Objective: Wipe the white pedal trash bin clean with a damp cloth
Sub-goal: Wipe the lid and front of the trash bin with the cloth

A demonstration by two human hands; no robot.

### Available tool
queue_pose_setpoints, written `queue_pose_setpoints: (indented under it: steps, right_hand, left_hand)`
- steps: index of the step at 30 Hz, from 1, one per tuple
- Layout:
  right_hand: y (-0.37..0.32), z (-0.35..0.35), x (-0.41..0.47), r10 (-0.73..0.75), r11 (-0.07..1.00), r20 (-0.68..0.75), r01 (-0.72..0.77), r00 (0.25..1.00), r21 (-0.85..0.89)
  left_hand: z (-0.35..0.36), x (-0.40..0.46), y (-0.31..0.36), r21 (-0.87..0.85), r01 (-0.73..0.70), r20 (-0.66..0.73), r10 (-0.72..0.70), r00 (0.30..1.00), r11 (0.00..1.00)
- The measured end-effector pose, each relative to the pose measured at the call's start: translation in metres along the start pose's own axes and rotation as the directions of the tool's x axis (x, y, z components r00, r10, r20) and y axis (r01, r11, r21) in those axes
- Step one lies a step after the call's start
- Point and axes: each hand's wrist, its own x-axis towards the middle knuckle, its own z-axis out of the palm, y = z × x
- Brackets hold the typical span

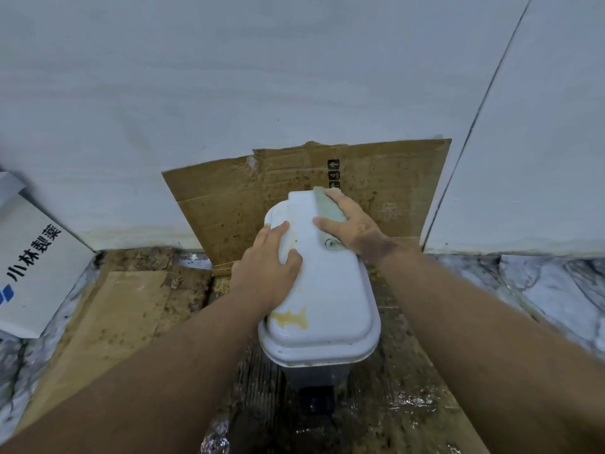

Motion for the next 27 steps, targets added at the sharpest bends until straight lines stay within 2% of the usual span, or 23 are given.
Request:
queue_pose_setpoints:
  steps: [3,7,10,13,16,19,22,25,27]
  right_hand:
    - [0.013,0.005,-0.047,-0.038,0.992,0.031,0.033,0.999,0.124]
    - [0.02,0.015,-0.115,-0.016,0.978,0.026,0.011,1.0,0.208]
    - [0.021,0.032,-0.164,-0.065,0.989,-0.128,0.081,0.99,0.126]
    - [0.025,0.064,-0.202,-0.128,0.99,-0.325,0.142,0.937,0.02]
    - [0.03,0.088,-0.216,-0.128,0.992,-0.404,0.116,0.906,-0.054]
    - [0.031,0.076,-0.211,-0.138,0.99,-0.328,0.137,0.934,-0.024]
    - [0.033,0.041,-0.199,-0.154,0.987,-0.137,0.158,0.978,0.015]
    - [0.033,0.013,-0.183,-0.167,0.986,0.051,0.167,0.985,0.002]
    - [0.027,0.011,-0.178,-0.141,0.989,0.072,0.143,0.987,-0.021]
  left_hand:
    - [0.0,0.001,-0.001,0.003,0.008,0.017,-0.008,1.0,1.0]
    - [-0.001,0.001,-0.004,0.0,0.007,0.028,-0.007,1.0,1.0]
    - [-0.002,-0.001,-0.003,-0.011,0.009,0.032,-0.009,0.999,1.0]
    - [-0.003,-0.001,-0.002,-0.012,0.015,0.042,-0.014,0.999,1.0]
    - [-0.002,-0.001,-0.004,-0.006,0.018,0.051,-0.017,0.999,1.0]
    - [-0.002,0.0,-0.004,0.004,0.02,0.046,-0.021,0.999,1.0]
    - [-0.001,0.001,-0.004,0.006,0.009,0.044,-0.009,0.999,1.0]
    - [0.0,0.002,-0.005,0.006,0.005,0.044,-0.006,0.999,1.0]
    - [0.001,0.004,-0.006,0.006,0.002,0.042,-0.003,0.999,1.0]
